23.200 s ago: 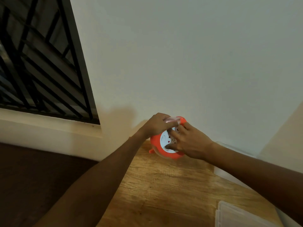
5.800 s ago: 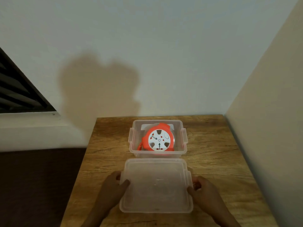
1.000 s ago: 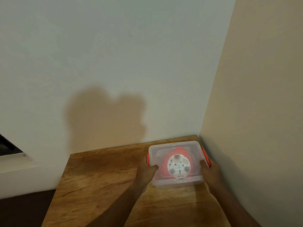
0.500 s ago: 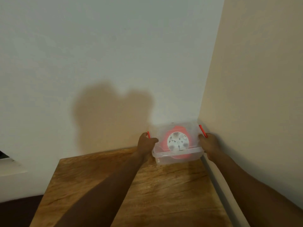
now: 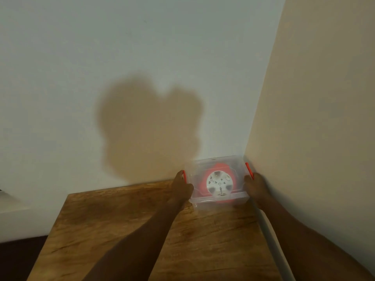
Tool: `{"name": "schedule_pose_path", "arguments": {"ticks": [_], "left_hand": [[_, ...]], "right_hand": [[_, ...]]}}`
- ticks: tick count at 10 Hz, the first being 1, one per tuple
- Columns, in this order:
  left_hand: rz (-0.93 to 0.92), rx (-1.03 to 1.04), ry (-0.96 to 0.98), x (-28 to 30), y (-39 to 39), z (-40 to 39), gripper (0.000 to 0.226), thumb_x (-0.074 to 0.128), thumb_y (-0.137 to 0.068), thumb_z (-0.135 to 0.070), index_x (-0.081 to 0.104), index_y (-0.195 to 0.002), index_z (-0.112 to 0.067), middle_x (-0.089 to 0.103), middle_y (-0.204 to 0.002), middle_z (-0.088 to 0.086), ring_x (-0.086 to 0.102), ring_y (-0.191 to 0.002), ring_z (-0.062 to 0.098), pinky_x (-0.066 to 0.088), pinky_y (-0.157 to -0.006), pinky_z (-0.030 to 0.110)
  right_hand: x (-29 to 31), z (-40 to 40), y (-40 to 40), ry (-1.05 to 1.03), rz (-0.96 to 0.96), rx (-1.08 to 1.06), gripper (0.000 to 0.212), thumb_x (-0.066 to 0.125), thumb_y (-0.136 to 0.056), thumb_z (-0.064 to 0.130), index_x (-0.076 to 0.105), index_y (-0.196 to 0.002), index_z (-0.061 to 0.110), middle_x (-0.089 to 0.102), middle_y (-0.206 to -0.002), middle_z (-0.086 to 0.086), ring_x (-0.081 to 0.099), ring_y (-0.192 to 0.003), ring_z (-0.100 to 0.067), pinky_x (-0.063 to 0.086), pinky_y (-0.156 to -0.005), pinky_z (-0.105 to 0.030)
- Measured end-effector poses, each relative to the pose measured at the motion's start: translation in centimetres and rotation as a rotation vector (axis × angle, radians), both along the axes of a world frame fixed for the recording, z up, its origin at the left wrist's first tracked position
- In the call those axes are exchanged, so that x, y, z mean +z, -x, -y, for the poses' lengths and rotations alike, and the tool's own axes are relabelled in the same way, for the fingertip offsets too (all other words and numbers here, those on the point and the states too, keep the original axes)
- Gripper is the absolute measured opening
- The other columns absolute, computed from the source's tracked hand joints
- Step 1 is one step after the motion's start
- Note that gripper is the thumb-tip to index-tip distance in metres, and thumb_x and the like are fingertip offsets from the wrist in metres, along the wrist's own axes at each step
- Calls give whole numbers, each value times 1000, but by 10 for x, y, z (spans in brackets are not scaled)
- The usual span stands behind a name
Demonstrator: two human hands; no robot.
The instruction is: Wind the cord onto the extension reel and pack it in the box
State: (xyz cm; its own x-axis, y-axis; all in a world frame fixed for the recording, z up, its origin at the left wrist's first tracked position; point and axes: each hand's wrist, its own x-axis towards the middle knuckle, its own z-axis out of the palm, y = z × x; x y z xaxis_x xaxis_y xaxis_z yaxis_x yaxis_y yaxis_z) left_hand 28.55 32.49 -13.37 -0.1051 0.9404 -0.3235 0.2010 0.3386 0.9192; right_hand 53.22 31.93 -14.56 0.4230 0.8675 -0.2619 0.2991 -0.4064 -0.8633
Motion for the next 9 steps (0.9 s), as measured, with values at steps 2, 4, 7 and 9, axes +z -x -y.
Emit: {"name": "schedule_pose_path", "arguments": {"ticks": [2, 4, 7, 9], "left_hand": [[-76, -32, -45, -1, 2, -9, 71, 64, -81, 19, 53, -144, -12, 65, -113, 3, 63, -87, 12, 57, -50, 16], [-128, -41, -37, 0, -3, -3, 65, 56, -93, 13, 44, -152, -11, 62, -131, 10, 63, -111, 29, 62, -77, 32], [-234, -61, 33, 3, 36, 32, 70, 60, -106, -35, 27, -162, -9, 62, -131, 0, 67, -111, 21, 56, -91, 32], [-644, -220, 15, -19, 125, 59, 48, 50, -111, -36, 56, -142, 0, 61, -142, 22, 59, -128, 39, 45, -104, 38]], "right_hand": [[2, -8, 7, 1, 42, 12, 29, 43, -102, 19, 47, -122, -2, 59, -110, -24, 60, -97, -37, 52, -87, -51], [5, -8, 6, -12, -33, 25, 35, 46, -100, 21, 43, -130, 3, 58, -117, -19, 60, -102, -34, 54, -88, -52], [0, 24, 22, -360, 172, 21, 57, 62, -94, 30, 36, -142, 14, 46, -140, -11, 47, -125, -31, 45, -101, -50], [-34, 111, 74, -390, 509, 263, 59, 35, -94, 52, 39, -140, 15, 38, -147, -18, 38, -133, -38, 35, -104, -51]]}}
